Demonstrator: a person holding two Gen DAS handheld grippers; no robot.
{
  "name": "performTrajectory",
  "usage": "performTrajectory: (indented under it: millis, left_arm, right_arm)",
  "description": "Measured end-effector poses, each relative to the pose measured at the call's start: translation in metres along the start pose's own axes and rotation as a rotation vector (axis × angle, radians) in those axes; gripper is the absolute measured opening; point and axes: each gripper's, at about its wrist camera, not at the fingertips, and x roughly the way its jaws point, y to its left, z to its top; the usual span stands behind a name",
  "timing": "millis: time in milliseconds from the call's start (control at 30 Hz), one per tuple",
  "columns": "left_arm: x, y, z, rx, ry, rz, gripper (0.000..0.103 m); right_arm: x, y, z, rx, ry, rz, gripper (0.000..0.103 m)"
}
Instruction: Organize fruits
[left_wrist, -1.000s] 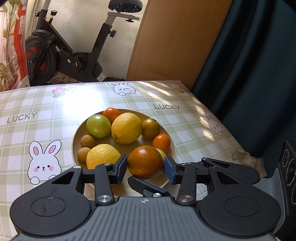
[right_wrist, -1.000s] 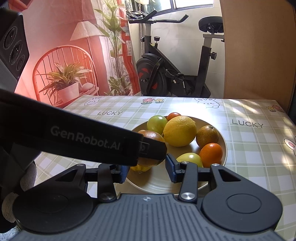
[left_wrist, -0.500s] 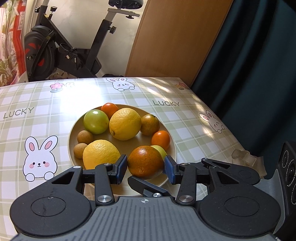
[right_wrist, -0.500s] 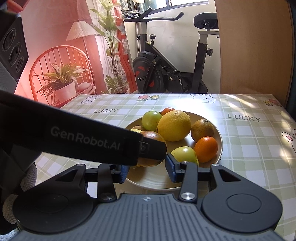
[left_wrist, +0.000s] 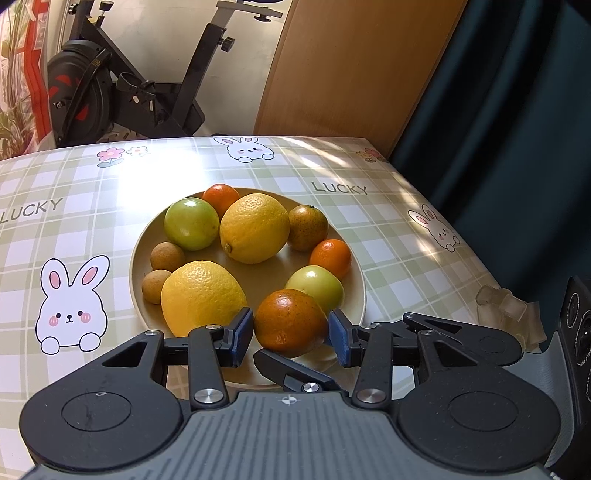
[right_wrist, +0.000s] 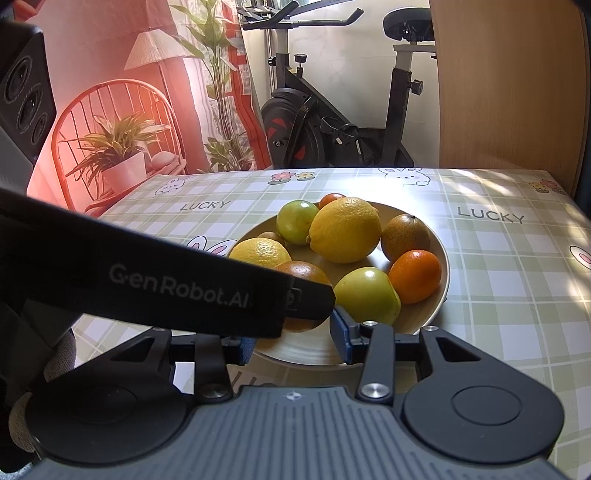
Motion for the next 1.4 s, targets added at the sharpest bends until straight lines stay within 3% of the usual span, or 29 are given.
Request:
performTrajectory:
  millis: [700, 1000, 1067, 1300, 1400]
  left_arm:
    - [0.007, 0.002, -0.004, -0.033, 0.036, -0.014, 0.049]
    - [-0.023, 0.007, 0.001, -0.065, -0.028, 0.01, 0.054]
    - [-0.035, 0.01, 0.001, -0.083, -0.06, 0.029, 0.063]
    - [-0.08, 0.012, 0.001, -0.089, -0.181, 0.147, 0.073]
    - [-0.102, 0.012, 0.001, -0.097, -0.24, 0.192, 0.084]
  right_arm:
    - [0.015, 0.0, -0.002, 0.011, 0.06, -0.046, 0.045]
    - [0.009, 0.001, 0.002, 0.009, 0.058, -0.076, 0.054]
    - [0.003, 0.0, 0.004, 0.011, 0.046, -0.083, 0.056]
    - [-0.02, -0.003, 0.012, 0.036, -0.006, -0.108, 0.059]
    - [-0.034, -0.006, 0.016, 0.089, -0.046, -0.106, 0.068]
